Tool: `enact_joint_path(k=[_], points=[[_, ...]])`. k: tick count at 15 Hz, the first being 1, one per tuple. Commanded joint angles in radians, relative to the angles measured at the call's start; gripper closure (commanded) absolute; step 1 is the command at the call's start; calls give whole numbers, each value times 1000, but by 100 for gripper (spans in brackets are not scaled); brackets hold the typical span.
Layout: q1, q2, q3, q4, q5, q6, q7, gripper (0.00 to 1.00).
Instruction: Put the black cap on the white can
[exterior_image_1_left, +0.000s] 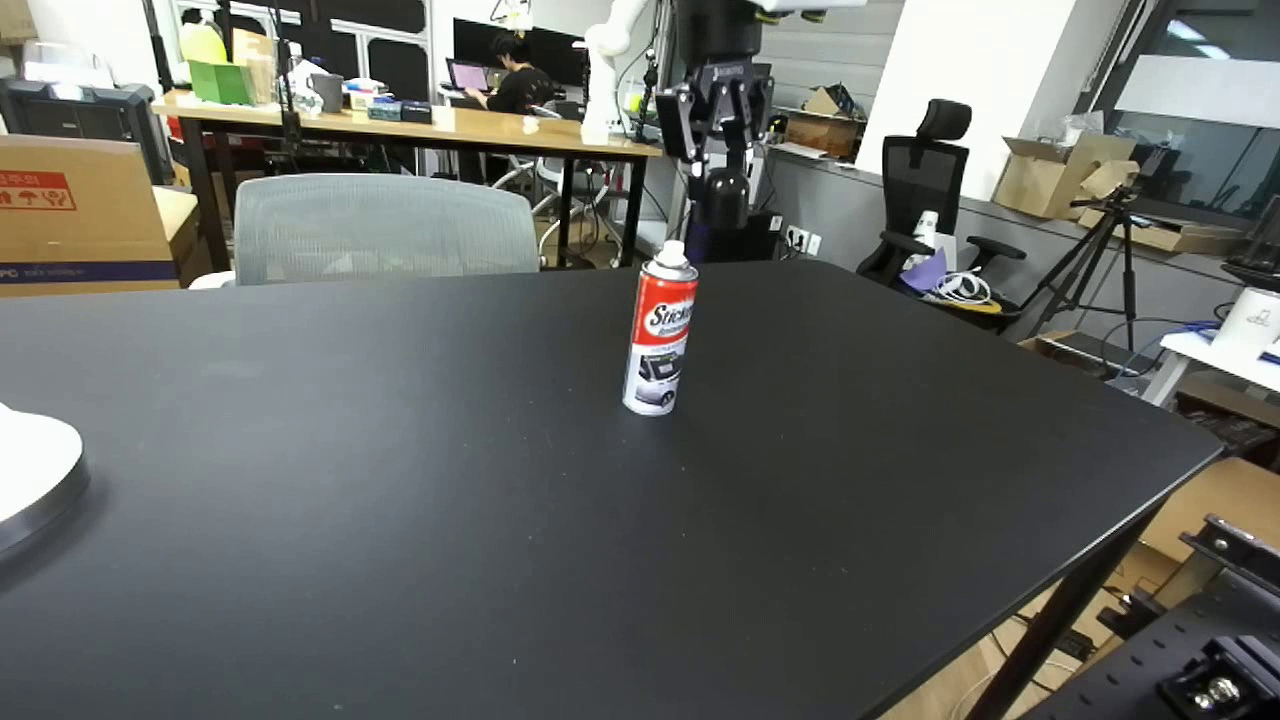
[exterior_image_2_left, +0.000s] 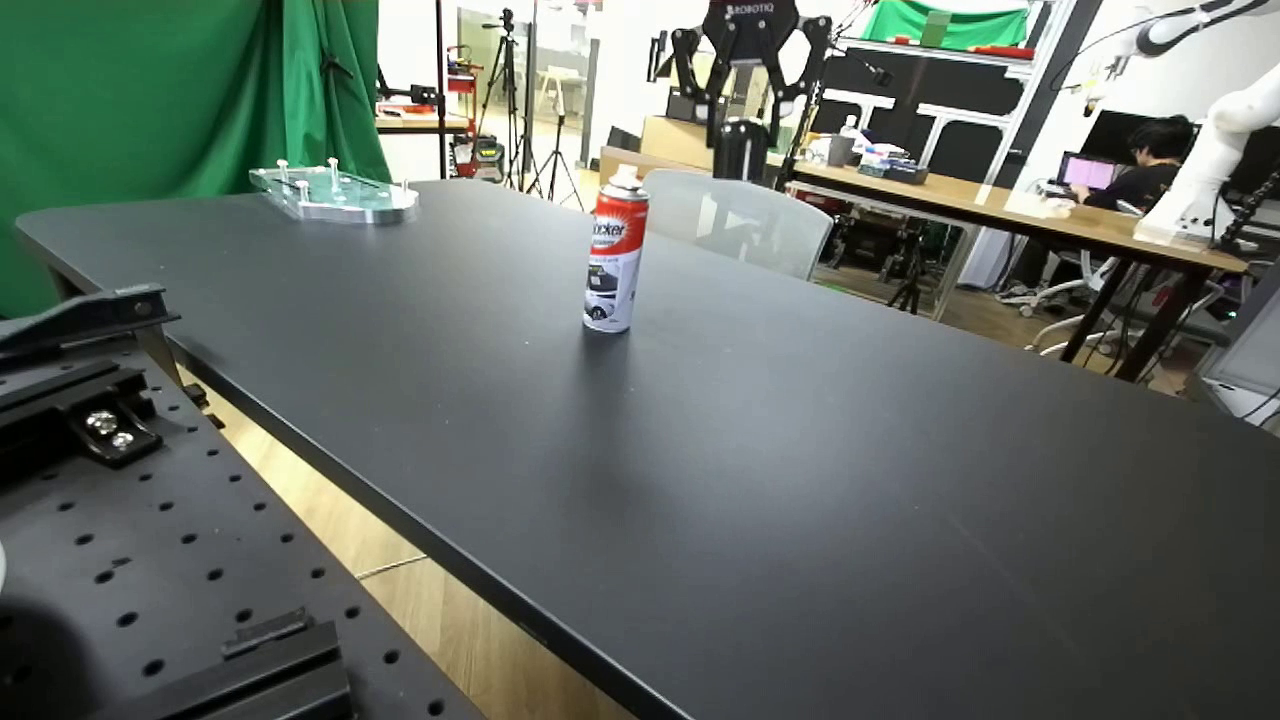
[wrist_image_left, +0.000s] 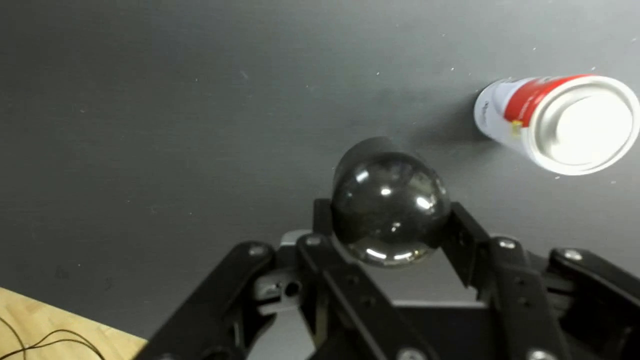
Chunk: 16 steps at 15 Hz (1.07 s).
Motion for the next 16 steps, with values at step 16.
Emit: enact_joint_path(k=[16], points=[[-3, -8, 82, -31, 26, 31, -92, 68]])
